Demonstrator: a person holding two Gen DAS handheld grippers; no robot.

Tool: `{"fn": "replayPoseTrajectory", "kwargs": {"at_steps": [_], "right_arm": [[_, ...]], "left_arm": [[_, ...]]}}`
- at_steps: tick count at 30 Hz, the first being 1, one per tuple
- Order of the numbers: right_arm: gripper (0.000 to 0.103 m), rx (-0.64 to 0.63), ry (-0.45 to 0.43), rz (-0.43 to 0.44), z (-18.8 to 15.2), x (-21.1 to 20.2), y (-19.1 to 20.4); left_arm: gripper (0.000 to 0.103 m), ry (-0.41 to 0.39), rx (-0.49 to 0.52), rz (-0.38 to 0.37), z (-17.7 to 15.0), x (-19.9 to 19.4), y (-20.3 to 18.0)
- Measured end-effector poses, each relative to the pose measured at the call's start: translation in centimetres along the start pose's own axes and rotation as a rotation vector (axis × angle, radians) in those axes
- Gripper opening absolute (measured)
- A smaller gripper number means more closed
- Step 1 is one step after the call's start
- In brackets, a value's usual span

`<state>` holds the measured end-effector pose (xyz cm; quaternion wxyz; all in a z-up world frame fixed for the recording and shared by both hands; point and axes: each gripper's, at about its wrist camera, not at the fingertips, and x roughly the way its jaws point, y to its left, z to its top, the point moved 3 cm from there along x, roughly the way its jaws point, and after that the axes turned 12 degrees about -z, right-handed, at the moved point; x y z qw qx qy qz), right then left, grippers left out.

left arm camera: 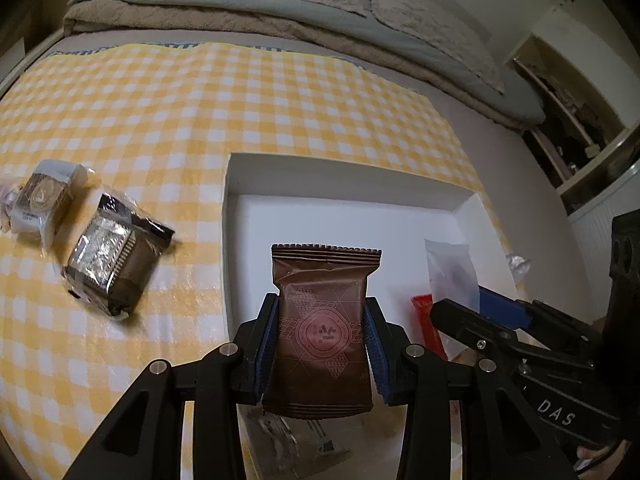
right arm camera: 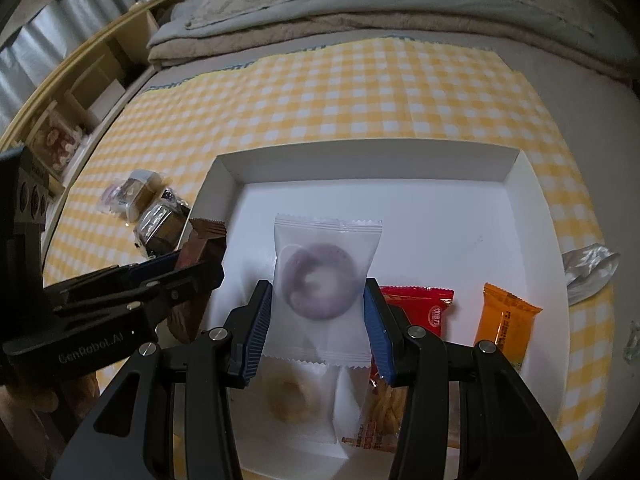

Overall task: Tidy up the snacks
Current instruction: 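Carry both packets into the white tray and open both tools to release them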

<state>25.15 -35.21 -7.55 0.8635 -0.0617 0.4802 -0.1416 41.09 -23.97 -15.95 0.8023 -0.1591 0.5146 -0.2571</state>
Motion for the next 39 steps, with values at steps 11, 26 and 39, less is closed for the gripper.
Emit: {"fn": "replayPoseTrajectory", "kwargs": {"at_steps": [11,26,39], "right_arm": [[0.046,0.031,0.003,0.005,1.0,0.7,0.0],[0.057,0.014,0.059,-0.012,-1.5,1.2,-0.7],[0.082,0.006,0.046,-0.065,-3.6,-0.1,-2.1]], "left_arm": [[0.045,-0.021,0.062,0.041,-0.5,-0.6,0.1],[0.054,0.04,0.094,0.098,-3.2,-1.2,0.2],[0.077,0.049,0.11,0.117,-4.8,-2.4,-0.1]]}}
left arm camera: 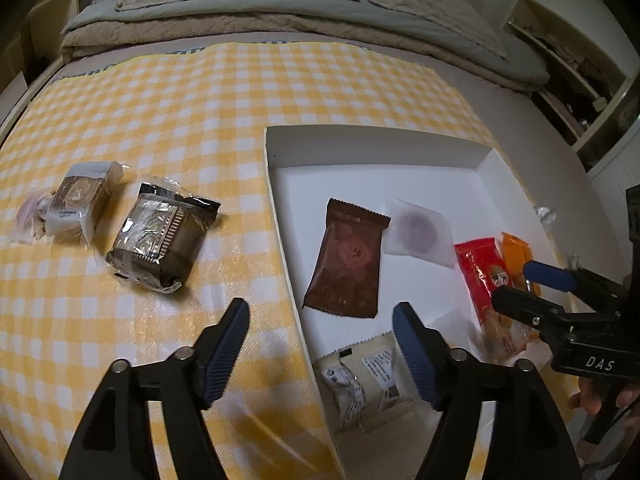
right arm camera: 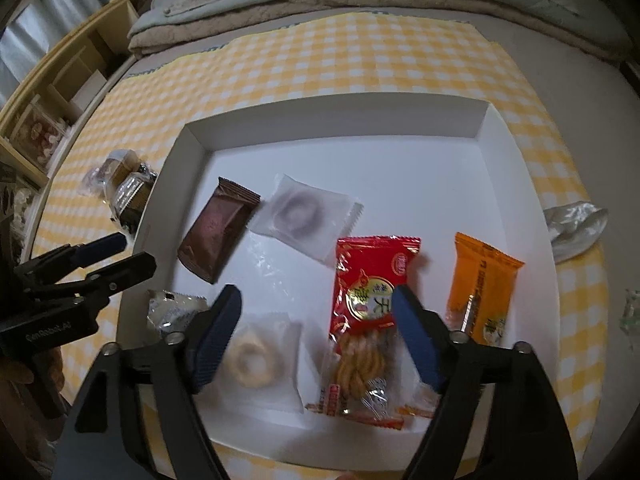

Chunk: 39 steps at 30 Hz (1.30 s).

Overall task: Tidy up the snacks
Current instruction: 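Carry both packets into the white tray and open both tools to release them, then withdraw both open tools from the tray toward the remaining snacks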

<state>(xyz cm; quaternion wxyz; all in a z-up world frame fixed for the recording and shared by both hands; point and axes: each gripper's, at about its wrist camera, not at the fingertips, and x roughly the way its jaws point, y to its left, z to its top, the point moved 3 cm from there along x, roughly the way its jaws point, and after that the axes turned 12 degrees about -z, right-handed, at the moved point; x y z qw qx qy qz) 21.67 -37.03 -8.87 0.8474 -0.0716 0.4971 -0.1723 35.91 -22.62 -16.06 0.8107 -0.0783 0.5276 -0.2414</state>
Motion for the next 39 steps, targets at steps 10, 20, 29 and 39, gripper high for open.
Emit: {"fn": "replayPoseTrajectory", "kwargs": {"at_steps": [10,20,29,39], "right_arm": [[0.103,0.037,-0.047,-0.037,-0.3,-1.6,-0.9],[0.103,0.029,-0.104,-0.074,-0.2,-3.8,-0.7],[0.103,0.018,-0.171,-0.114,0.6,-6.5,0.3],[0.103,-0.002,-0.279,-0.125,2.3,-10.4,3.5]], "left_arm": [[0.103,-0.045,0.009,0.024,-0.7,-2.7,0.1],[0.103,-0.076,0.02,0.026,-0.9,-5.5,0.3],[0.103,-0.147,0.034,0.022,-0.5,-9.8,1.1],[0.103,-0.218,0.05,0.056,-0.6,-15.5,3.5]]}}
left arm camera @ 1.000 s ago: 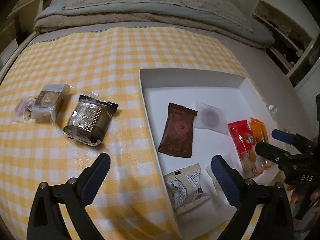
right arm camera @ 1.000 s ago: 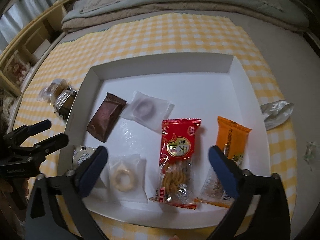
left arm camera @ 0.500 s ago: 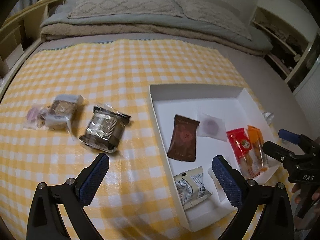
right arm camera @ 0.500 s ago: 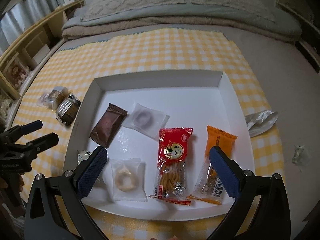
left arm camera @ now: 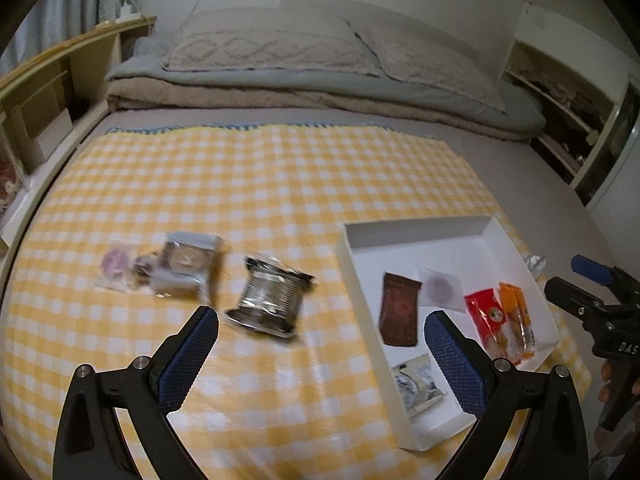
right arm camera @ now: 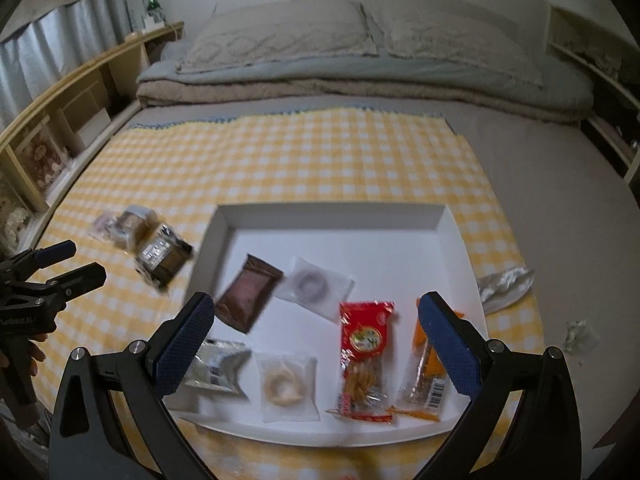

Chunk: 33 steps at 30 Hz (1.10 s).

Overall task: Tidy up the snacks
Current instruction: 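Withdraw both open tools from the tray toward the remaining snacks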

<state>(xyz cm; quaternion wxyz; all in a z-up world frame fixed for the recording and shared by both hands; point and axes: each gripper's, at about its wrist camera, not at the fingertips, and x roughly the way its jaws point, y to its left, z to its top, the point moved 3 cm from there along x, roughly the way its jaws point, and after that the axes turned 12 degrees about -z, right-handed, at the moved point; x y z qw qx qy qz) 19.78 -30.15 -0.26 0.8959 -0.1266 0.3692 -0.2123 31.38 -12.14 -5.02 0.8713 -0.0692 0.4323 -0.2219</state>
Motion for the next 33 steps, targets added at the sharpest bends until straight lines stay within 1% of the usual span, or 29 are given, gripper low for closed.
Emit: {"fn": "replayPoseTrajectory", "kwargs": {"at_steps": [7,16,22,28,30,33], "right_arm": [[0.103,-0.023,-0.038,0.031,1.7,-1.3,3.7],[0.103,-0.058,-0.061,0.075,2.9,-1.9,8.6],[0.103,-0.054,-0.07,0.114,4.3,-2.1,11.6],[0.103,-0.032,-0.062,0.142,5.5,-1.5,14.8],[0.103,0.0,-0.045,0.165,5.7,-0.8,15.7],[0.103,0.069,0.005,0.199,6.1,0.8,16.8]], "left_arm": [[0.103,-0.048,-0.002,0.026,0.4,-4.5,3.1],[0.103,-0.099,-0.014,0.065,0.5,-10.4,7.8],[0.103,-0.126,-0.017,0.08,0.8,-13.3,10.4],[0.103,-0.12,-0.024,0.083,1.4,-13.6,13.4],[0.103,-0.11,-0.031,0.068,1.9,-13.0,14.3],[0.103,-0.095,-0.019,0.048,3.2,-11.3,15.5]]}}
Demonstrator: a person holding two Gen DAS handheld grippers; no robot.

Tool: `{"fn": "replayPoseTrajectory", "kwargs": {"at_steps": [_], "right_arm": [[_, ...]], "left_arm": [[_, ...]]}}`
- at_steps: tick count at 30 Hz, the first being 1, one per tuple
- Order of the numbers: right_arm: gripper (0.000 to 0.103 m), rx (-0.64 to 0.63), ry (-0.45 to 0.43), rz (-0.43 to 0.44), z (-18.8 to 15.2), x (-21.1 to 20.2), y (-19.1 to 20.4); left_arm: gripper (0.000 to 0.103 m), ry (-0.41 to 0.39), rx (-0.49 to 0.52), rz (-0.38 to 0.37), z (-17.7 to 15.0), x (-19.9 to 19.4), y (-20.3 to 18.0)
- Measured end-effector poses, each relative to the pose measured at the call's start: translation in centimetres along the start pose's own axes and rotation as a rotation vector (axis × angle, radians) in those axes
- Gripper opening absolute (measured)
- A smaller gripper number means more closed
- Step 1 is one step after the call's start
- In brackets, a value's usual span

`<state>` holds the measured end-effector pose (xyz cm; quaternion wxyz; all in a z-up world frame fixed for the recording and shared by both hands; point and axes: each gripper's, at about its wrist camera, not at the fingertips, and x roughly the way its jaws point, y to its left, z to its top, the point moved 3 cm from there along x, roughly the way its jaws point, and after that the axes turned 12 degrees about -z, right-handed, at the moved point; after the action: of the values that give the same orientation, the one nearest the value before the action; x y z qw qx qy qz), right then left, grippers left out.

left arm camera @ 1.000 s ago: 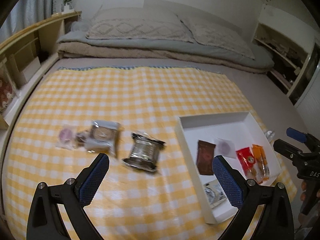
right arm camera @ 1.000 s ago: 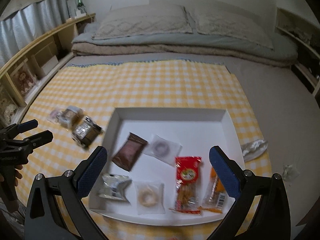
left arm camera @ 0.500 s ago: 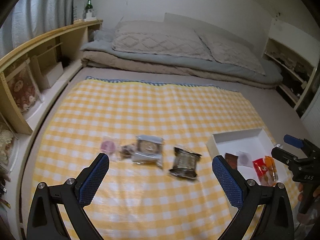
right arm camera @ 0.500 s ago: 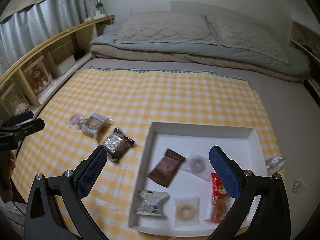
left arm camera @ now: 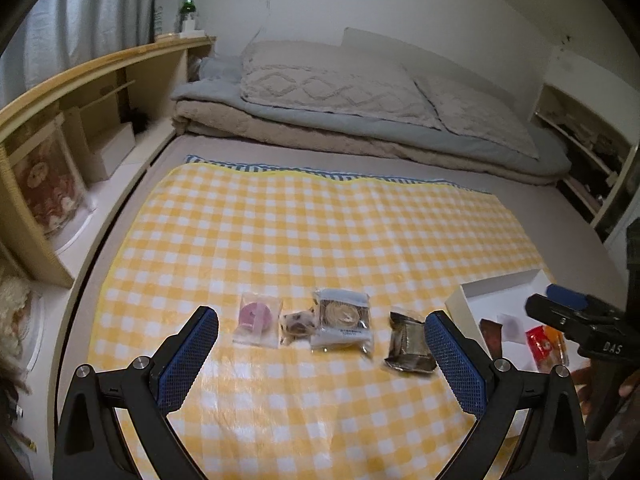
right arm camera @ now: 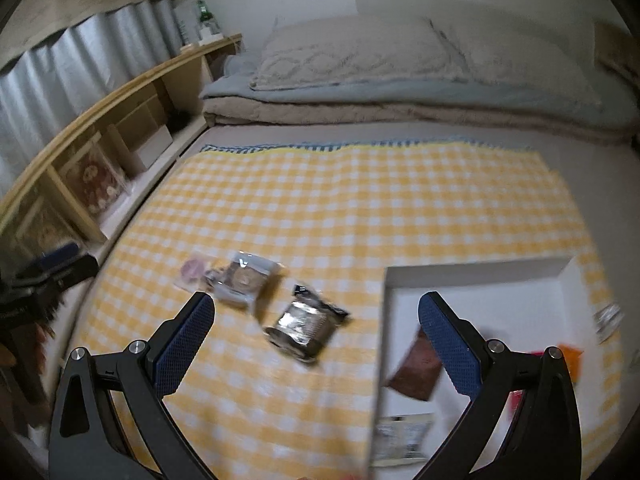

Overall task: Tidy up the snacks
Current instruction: 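Withdraw both open tools from the tray toward the remaining snacks, then grasp the clear round-cookie packet with the left tool while the right tool grasps the silver-wrapped cake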

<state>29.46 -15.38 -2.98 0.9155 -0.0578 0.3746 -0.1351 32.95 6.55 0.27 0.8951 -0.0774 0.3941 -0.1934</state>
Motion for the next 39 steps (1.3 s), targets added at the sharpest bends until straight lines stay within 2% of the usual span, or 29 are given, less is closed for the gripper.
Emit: {"fn": "replayPoseTrajectory", "kwargs": {"at_steps": [7,9,13,16,20,23,29,39], "right_arm": [[0.103,0.129,0.096,0.056,-0.4,4.8,1.1],[0.103,0.144,0.123,0.049,-0.8,6.2,1.4],[0.102,0.183,0.17,0.036,-1.6,9.0,1.6],[0.095,0.206,0.198,0.018,-2.1,10.6,1.4],[0.084,0.228,0.238,0.003,-3.1,12.7,1.3],[0.078,0.227,0.259,0.001,-3.7,13.9,1.4],[0.071,0.215,0.297,-0.02,-4.8,15.6,1.4],[0.07,0.232,0.348,-0.056,-5.9,17.6,1.6]], "left_arm": [[0.103,0.039,0.041,-0.099,1.9,5.6,1.0],[0.103,0.073,0.022,-0.113,2.4,7.8,1.5],[0.103,0.123,-0.056,-0.188,3.1,11.7,2.8],[0.102,0.191,-0.122,-0.26,3.2,15.1,4.2],[0.096,0.254,-0.165,-0.307,3.6,18.5,5.7],[0.093,0.295,-0.237,-0.35,3.5,21.1,7.0],[0.093,0.317,-0.262,-0.32,3.4,23.8,8.3],[0.093,0.339,-0.235,-0.308,3.3,26.1,7.5]]}}
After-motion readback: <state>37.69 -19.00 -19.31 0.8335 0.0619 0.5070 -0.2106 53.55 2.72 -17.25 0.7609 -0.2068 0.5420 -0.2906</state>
